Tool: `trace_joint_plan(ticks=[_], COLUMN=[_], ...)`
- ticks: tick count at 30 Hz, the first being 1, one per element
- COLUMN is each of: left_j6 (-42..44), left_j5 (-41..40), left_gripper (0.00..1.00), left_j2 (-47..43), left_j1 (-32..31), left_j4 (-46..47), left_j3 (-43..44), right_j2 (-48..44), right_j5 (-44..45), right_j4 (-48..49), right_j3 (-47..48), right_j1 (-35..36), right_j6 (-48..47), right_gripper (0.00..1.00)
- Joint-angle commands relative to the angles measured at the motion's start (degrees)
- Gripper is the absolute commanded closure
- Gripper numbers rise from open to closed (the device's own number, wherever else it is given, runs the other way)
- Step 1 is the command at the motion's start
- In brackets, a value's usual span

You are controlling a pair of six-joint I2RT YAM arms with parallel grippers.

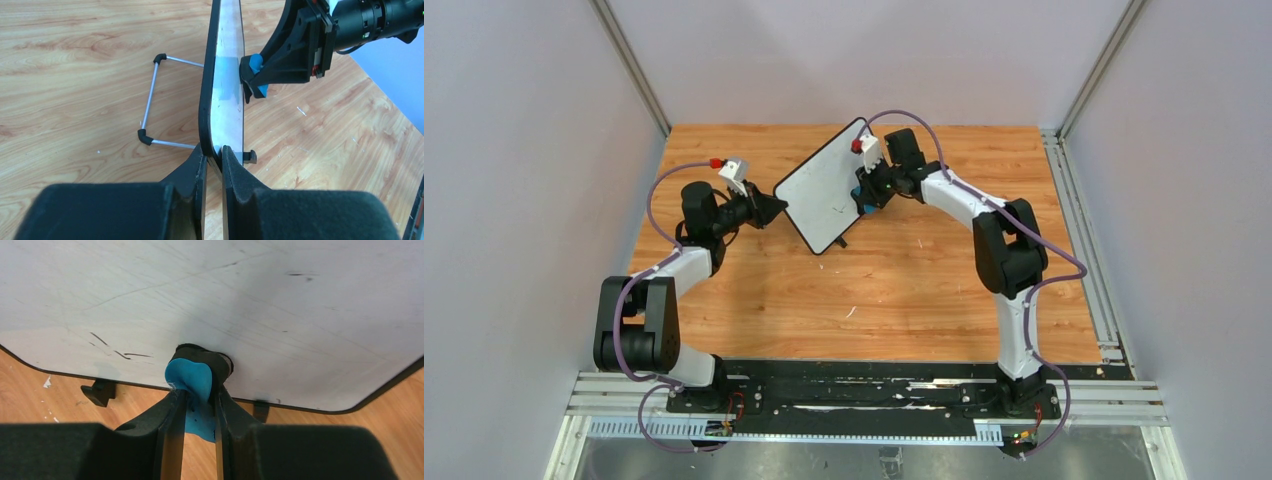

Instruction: Erase the whiteboard

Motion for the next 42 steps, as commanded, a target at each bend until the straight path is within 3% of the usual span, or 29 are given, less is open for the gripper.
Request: trace_joint_plan(ticks=[1, 17, 33, 42], left_j6=[6.3, 6.4, 6.6, 6.6], left_j5=[-0.4, -0.3, -0.2, -0.2], left_gripper=[1.00, 1.00, 1.00, 1.00], left_j2=[0.9, 0.9, 0.7, 0.8], left_j1=[-0.2, -0.3, -0.3, -0.4], left_j4=[-4.3, -4.5, -4.6, -4.7], left_j3=[-0.3, -0.1, -0.3, -0.1], right_j2=[1.8, -2.6, 0.5, 0.1], right_j5=[-0.2, -1.3, 0.2, -0.6], right_j4=[-1.1, 1.5, -0.8, -0.1], right_j3=[3.0, -5.6, 0.7, -0.8], right_j1=[-0.7, 4.3, 2.3, 3.1], right_j6=[-0.4, 1.2, -0.1, 1.1], right_gripper=[0.99, 0.99, 0.99, 0.99])
